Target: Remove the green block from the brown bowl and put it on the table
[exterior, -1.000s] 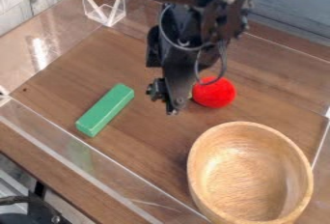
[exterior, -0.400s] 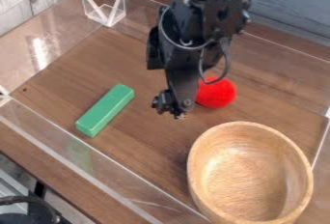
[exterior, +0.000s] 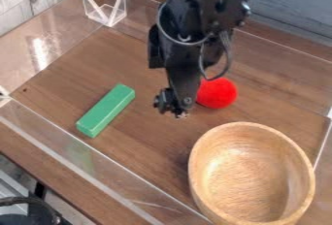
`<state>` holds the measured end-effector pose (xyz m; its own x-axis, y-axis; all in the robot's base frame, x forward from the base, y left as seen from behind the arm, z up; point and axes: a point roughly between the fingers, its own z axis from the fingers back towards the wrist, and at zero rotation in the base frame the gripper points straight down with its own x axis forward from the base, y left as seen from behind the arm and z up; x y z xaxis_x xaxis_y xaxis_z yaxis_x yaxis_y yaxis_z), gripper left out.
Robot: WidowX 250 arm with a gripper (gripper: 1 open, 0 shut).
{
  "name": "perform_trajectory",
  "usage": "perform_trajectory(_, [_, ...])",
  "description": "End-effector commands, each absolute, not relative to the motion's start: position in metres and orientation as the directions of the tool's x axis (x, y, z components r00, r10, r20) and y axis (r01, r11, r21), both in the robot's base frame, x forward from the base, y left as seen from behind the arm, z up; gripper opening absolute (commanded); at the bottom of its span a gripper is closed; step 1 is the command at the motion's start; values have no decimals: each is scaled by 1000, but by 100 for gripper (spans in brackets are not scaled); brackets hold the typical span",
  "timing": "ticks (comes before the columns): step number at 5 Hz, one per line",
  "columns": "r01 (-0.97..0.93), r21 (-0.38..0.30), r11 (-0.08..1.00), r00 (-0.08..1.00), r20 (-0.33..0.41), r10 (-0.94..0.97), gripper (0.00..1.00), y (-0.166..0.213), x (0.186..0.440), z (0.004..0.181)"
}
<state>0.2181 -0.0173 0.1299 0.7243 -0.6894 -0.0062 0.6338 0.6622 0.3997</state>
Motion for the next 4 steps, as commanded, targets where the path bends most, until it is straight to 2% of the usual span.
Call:
perform_trajectory(1, [638,414,650,699,43,-714,100,-10,222,143])
perform_trajectory(2, [657,402,638,674,66,-735,100,-8,225,145])
perform_trajectory(4, [632,386,672,696,99,-711,100,-8,222,150])
